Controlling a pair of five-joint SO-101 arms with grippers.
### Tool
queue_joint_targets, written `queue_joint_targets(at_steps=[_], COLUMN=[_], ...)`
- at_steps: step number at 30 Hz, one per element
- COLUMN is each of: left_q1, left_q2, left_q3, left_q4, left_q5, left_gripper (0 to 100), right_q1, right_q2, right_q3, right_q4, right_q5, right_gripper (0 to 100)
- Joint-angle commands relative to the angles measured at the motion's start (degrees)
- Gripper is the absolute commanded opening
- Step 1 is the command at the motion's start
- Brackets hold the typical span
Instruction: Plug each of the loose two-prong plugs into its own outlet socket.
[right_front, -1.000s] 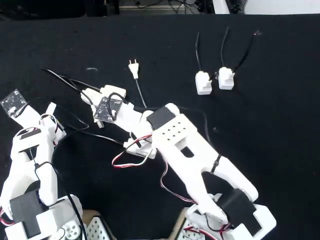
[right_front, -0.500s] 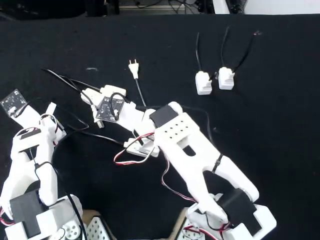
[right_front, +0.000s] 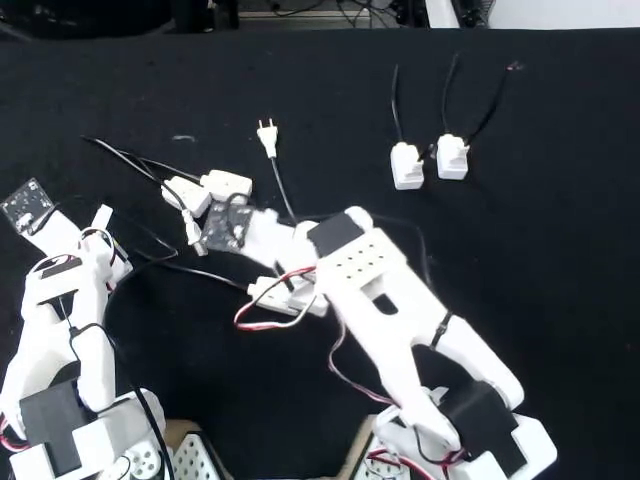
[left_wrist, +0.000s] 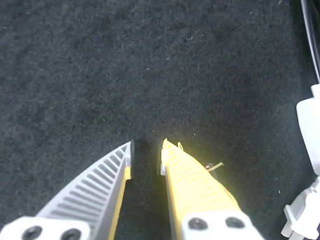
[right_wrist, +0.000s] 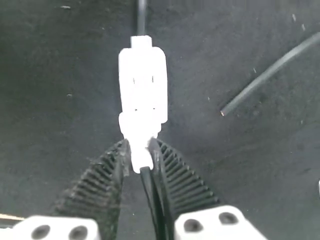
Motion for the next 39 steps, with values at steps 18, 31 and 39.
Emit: queue_joint_targets(at_steps=[18,31,39], left_q1=[-0.5,3.6,6.7], left_q2=[-1.0,-1.0,-6.2], left_q3=[-1.7,-1.6,-7.6], left_q4=[-0.8,-0.5,16.9], left_q5=[0.4,0.2,0.0], left_gripper=[11,11,11], right_q1=[0.5,-2.5,-7.3], right_q2=[-1.5,-2.1,-13.2], right_q3=[-9.5,-10.9,-3.9], right_q4=[10.2,10.2,-0.8], right_q5=[5.1,-5.1,-11.0], right_gripper=[1.1,1.1,1.1])
